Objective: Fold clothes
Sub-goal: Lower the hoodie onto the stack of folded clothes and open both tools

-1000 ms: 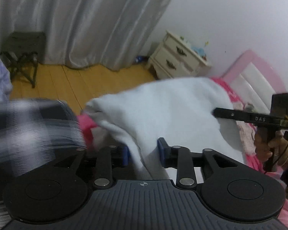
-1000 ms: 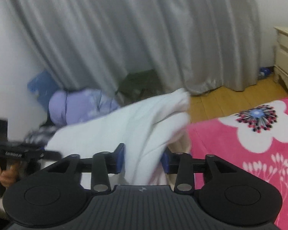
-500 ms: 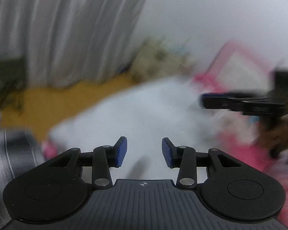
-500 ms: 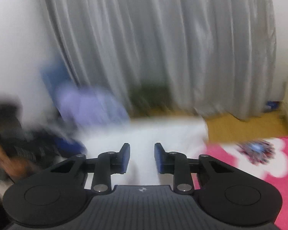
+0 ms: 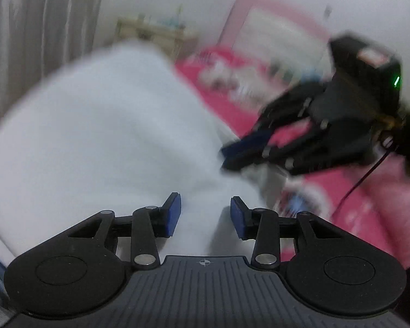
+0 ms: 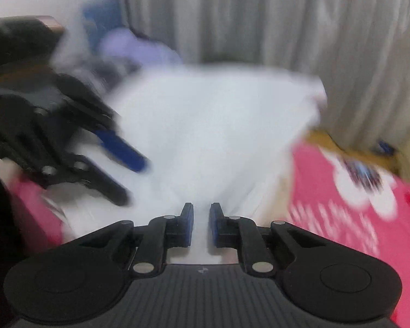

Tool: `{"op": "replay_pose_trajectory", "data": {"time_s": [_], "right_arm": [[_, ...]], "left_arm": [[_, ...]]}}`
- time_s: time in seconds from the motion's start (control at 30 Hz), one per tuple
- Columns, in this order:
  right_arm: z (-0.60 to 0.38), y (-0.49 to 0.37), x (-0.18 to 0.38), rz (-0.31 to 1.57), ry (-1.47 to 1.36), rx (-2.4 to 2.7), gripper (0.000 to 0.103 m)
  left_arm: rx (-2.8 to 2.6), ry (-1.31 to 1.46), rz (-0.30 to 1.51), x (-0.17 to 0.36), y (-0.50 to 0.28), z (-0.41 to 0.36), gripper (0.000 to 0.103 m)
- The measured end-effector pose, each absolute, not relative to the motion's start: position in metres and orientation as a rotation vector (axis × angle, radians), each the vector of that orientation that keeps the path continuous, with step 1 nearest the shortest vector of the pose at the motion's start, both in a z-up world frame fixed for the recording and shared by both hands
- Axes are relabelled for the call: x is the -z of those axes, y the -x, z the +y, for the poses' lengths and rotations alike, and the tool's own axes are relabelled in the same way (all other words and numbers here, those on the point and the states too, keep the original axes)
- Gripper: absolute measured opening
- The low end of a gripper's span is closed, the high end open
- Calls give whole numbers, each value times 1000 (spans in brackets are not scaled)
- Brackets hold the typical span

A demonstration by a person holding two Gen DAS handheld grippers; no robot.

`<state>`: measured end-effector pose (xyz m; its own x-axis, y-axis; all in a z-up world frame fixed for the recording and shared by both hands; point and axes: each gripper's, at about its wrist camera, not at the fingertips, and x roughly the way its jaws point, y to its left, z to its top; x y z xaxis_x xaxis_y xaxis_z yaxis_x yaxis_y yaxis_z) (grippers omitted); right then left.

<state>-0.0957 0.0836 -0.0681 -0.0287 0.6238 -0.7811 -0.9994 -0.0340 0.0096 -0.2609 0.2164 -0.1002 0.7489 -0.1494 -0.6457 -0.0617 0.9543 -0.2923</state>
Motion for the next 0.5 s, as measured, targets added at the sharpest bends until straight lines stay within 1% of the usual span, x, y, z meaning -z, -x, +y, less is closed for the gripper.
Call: {"op": "replay_pose_trajectory", "data": {"time_s": [0.03,0.07,0.13,0.2,0.27,0.3,0.37,0.4,0.47,0.5], "right_arm": [[77,92,67,730,675,-1464,14],[69,91,61,735,646,-1459,18],[54,110,44,668,632,-1528,17],[49,128,36,619,630,-1587,17],[63,136,73,680,765,-1510,18],[69,141,94,715,855,-1454,18],[68,149,126,740,1059,-1364,18],[58,149,127,745,1073,-1369,18],[34,137,110,772,948,-1378,18],[22,126,101,783,882,-1355,18]], "left_arm": [[57,282,711,96,264,212,39],[65,258,696,91,267,208,39],[99,216,662,83,276,203,41],[142,161,695,89,275,196,44],[126,109,755,111,265,185,44],[112,76,750,114,264,177,44],[101,65,757,98,265,165,44],[110,92,753,84,265,164,44],[122,137,705,57,263,175,45],[117,130,675,45,258,181,49]]}}
